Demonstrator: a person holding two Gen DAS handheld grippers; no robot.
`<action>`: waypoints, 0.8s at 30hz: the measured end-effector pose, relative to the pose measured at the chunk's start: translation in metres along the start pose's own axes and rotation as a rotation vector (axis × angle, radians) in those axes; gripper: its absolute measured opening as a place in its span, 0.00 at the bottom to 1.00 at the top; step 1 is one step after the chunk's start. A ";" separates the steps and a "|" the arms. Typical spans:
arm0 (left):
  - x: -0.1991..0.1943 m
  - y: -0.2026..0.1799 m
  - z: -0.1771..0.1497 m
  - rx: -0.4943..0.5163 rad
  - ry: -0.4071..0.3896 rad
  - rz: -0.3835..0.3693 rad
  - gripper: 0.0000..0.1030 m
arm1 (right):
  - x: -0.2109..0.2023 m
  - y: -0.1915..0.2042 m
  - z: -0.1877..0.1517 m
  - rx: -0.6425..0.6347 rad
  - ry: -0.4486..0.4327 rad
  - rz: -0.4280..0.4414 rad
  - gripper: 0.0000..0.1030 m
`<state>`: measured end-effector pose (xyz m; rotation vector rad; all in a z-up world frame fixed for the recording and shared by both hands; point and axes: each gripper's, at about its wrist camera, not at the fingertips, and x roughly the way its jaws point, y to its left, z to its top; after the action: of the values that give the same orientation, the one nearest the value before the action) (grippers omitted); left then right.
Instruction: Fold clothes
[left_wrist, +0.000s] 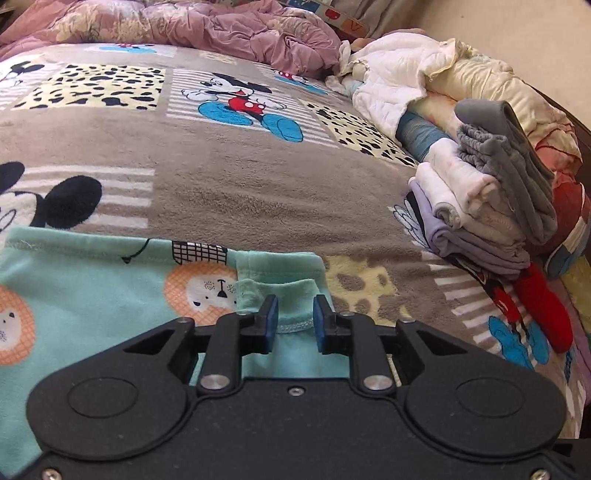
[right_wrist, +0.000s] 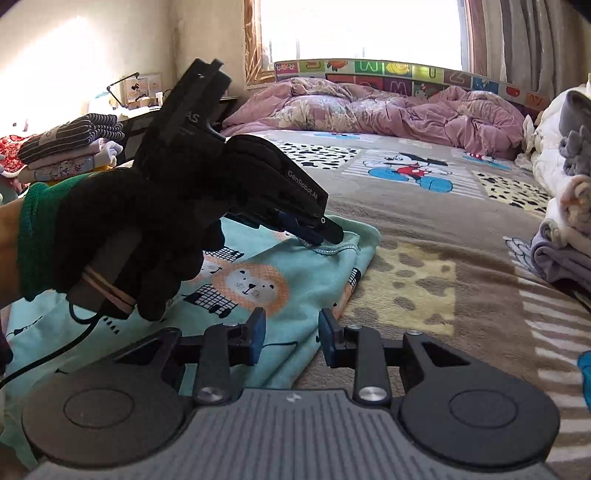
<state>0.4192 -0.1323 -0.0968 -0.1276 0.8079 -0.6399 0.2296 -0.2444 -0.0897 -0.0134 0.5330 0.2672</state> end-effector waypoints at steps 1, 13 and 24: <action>-0.004 -0.006 -0.001 0.026 -0.003 -0.003 0.21 | -0.017 0.009 -0.006 -0.012 -0.020 0.016 0.31; -0.023 -0.051 -0.017 0.212 -0.025 0.095 0.27 | -0.079 0.083 -0.058 -0.177 0.008 0.051 0.32; -0.119 -0.092 -0.150 0.239 -0.067 0.086 0.28 | -0.123 0.081 -0.076 -0.101 -0.027 0.009 0.38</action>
<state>0.2070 -0.1185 -0.0944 0.1027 0.6634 -0.6431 0.0691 -0.2025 -0.0889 -0.1052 0.4920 0.3030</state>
